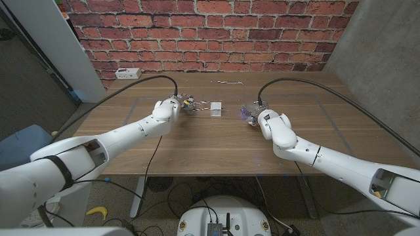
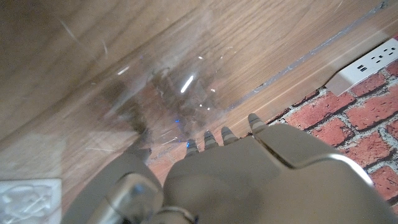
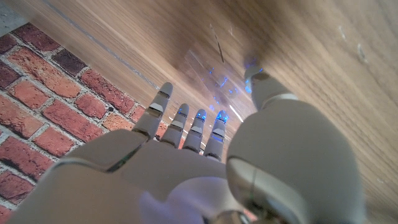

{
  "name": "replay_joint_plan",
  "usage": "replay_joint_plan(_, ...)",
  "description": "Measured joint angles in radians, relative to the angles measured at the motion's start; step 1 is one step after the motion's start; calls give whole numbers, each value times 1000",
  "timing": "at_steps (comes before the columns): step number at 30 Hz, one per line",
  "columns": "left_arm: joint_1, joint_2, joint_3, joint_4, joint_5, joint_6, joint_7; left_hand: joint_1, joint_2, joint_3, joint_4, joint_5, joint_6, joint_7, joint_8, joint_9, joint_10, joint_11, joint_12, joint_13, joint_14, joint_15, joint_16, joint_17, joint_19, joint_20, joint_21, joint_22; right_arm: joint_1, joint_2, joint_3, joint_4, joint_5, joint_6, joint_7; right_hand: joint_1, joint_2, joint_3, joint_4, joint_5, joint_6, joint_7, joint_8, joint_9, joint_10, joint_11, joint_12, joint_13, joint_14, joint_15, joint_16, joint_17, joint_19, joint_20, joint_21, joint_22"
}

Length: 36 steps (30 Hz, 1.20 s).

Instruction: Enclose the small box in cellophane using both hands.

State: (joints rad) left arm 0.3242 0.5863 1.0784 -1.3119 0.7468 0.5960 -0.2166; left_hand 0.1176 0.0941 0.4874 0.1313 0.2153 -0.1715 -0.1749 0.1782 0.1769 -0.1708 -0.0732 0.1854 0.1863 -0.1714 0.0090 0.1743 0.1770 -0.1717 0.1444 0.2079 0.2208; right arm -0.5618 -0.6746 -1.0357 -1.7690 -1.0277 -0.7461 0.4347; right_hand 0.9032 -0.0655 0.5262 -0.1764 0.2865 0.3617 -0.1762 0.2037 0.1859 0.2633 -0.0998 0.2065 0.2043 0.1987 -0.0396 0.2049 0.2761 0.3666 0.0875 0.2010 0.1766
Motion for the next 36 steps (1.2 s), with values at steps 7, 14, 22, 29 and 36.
replay_joint_plan(7,5,9,-7,-14,-5,0,-1,0,0,-4,1,0,0,0,0,0,0,0,7,0,0,0,0,0,0,0,0,0,-2,17,13,47,-27,32,9,24,21,15,15,5,125,-6,28,-1,104,-11,27,0,83,0,33,-11,73,-29,24,0)
replay_joint_plan(14,11,16,-15,-27,-12,-2,-5,-4,-4,-9,3,0,0,0,0,0,0,0,7,0,0,0,0,0,0,0,0,0,-17,34,27,107,-39,62,-89,102,90,-35,14,-45,522,-1,101,-9,371,-77,79,-5,236,-4,117,-5,176,-83,43,3)
replay_joint_plan(22,18,26,-22,-46,-15,-6,-10,-8,-8,-10,4,0,0,0,0,0,0,0,7,0,0,0,0,0,0,0,0,0,-19,53,39,186,-26,153,-313,145,137,-79,15,-78,689,42,124,5,509,-88,98,-4,327,-9,172,14,225,-111,58,8)
replay_joint_plan(29,23,34,-27,-60,-15,-7,-16,-8,-8,-9,4,0,0,0,0,0,0,0,7,0,0,0,0,0,0,0,0,0,5,69,37,262,-23,234,-480,154,146,-90,13,-84,705,37,120,0,523,-91,98,-4,337,-9,180,19,242,-127,62,7)
replay_joint_plan(36,27,39,-31,-69,-15,-7,-21,-12,-12,-18,4,0,0,0,0,0,0,0,7,0,0,0,0,0,0,0,0,0,35,83,29,324,-37,301,-645,163,155,-94,8,-91,718,35,120,-1,528,-97,98,-4,352,-13,184,23,250,-136,68,7)
